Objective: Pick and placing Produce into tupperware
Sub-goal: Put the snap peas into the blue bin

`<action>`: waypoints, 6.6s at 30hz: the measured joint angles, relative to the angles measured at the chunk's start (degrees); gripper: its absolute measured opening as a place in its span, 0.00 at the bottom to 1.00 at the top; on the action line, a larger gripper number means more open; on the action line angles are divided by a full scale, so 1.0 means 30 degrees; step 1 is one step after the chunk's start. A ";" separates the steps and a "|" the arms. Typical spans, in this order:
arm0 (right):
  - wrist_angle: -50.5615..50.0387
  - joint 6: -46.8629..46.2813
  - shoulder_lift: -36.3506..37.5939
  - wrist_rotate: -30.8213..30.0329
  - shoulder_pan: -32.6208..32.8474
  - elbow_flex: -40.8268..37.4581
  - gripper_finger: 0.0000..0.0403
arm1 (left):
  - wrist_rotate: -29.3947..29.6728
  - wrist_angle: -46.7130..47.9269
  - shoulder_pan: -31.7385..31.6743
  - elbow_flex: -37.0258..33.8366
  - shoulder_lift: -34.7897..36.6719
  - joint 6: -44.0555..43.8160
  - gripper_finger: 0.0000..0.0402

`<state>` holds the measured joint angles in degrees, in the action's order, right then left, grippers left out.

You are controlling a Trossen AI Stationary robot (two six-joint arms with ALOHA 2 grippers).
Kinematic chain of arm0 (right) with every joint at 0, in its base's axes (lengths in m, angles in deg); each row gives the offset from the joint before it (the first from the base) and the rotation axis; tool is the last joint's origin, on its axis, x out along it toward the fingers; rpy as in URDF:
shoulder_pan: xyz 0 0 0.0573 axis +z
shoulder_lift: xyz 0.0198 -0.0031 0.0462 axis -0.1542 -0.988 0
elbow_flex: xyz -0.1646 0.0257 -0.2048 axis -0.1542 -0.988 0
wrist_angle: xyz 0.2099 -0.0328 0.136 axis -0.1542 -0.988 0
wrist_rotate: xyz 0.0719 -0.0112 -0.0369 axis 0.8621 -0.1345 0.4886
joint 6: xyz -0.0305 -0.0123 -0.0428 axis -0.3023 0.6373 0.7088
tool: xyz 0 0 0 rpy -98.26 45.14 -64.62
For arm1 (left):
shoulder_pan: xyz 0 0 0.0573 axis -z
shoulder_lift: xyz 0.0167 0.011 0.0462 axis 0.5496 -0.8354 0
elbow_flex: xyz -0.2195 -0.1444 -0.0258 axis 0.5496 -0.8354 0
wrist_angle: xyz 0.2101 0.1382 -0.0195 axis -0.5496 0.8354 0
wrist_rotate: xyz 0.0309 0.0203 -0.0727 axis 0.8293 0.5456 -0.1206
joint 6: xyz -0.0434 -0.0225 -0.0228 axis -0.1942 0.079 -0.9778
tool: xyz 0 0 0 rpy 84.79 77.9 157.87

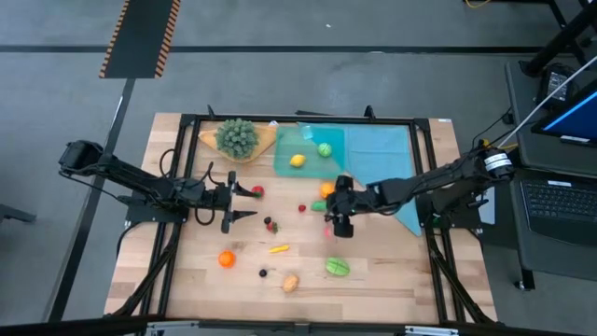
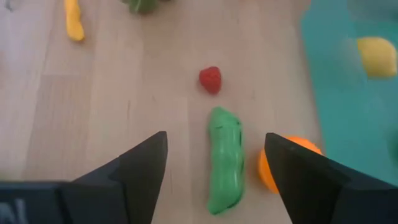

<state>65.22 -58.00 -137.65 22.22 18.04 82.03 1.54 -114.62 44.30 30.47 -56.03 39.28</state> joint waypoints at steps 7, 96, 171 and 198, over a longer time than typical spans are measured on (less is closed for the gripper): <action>-0.1602 -0.0293 0.0015 0.1161 -0.0925 0.1079 0.67 | -0.0001 0.0087 0.0000 0.0000 0.0000 0.0000 0.59; -0.6363 -0.0458 -0.3797 0.2096 -0.3124 0.6667 0.29 | -0.0008 0.0240 -0.0007 0.0007 -0.0007 -0.0663 0.59; 1.8388 0.0143 1.0207 -0.2483 -0.3901 -1.2982 0.29 | -0.0001 0.0226 -0.0036 0.0007 -0.0007 -0.0969 0.59; 1.9384 0.1059 0.4542 -0.3820 -0.6481 -0.9063 0.29 | 0.0021 0.0233 -0.0058 0.0007 -0.0006 -0.0452 0.59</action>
<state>123.37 -54.82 -124.02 10.76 -1.41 54.84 1.61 -113.92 44.13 30.49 -56.05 37.92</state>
